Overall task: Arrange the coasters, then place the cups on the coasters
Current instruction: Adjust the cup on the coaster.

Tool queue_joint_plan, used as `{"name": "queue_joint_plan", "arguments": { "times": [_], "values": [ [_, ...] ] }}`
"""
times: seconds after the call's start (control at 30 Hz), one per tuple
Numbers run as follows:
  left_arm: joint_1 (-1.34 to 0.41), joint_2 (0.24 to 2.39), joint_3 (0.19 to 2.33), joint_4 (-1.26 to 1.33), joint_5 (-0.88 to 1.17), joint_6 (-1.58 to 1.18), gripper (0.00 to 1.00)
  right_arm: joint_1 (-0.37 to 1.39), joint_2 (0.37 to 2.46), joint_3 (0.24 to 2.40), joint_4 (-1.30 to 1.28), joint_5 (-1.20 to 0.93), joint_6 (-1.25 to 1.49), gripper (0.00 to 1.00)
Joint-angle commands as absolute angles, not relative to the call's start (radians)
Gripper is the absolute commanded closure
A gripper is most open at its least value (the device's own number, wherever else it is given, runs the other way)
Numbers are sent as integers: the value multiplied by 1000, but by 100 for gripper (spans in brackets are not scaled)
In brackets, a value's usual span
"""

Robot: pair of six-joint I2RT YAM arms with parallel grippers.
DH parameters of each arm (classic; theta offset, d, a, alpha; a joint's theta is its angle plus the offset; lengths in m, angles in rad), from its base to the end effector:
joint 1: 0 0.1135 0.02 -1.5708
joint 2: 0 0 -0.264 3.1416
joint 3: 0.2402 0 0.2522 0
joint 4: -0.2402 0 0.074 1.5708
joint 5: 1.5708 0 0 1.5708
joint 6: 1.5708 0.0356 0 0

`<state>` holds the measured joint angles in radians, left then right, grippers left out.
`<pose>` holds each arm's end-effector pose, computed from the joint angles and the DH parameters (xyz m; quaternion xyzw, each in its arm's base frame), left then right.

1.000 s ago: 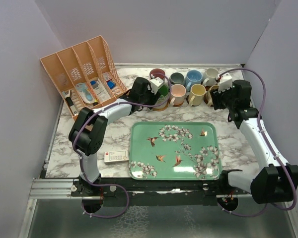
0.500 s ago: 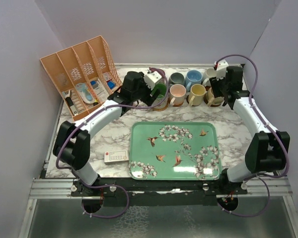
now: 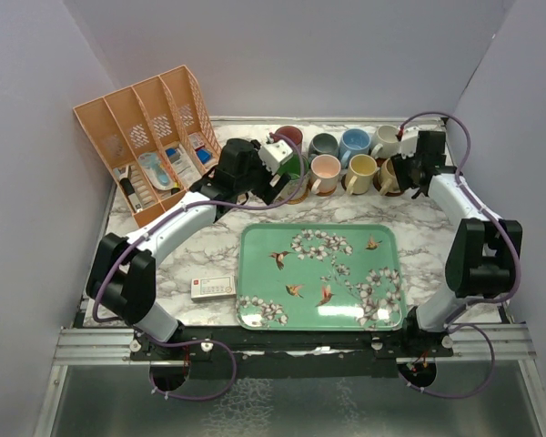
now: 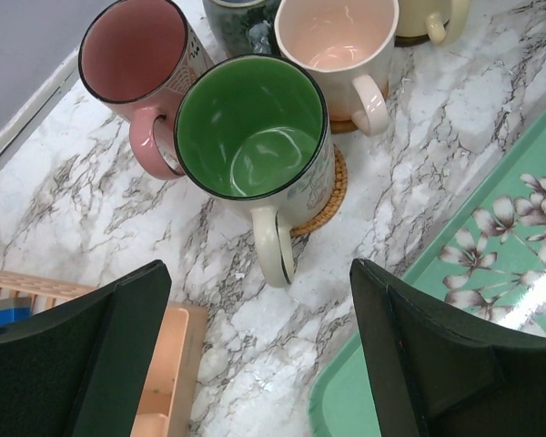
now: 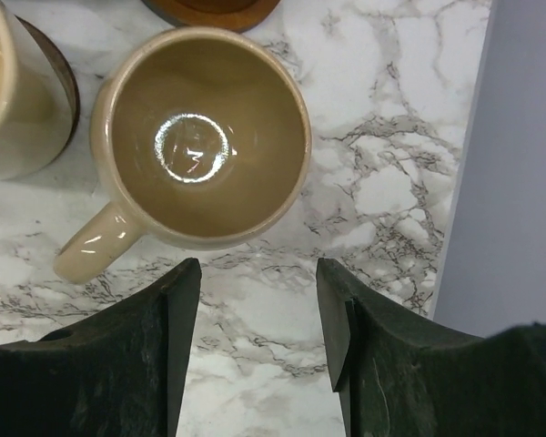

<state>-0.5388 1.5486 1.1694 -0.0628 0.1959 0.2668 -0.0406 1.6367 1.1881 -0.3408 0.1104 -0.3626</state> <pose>0.3075 -0.1919 0.2959 0.3777 0.7531 -0.1540 0.5162 0.3607 -0.0186 0.2471 -0.1273 0.9147 -0.1261 0.3623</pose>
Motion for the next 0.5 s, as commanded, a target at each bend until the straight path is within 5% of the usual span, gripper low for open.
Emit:
{"name": "queue_joint_plan", "arguments": {
  "times": [0.0,0.47],
  "values": [
    [-542,1506,1157,-50,227,277,16,-55,1696,1203,-366,61,-382,47],
    [-544,1509,1150,-36,225,275,16,-55,1779,1256,-385,-13,-380,51]
  ]
}}
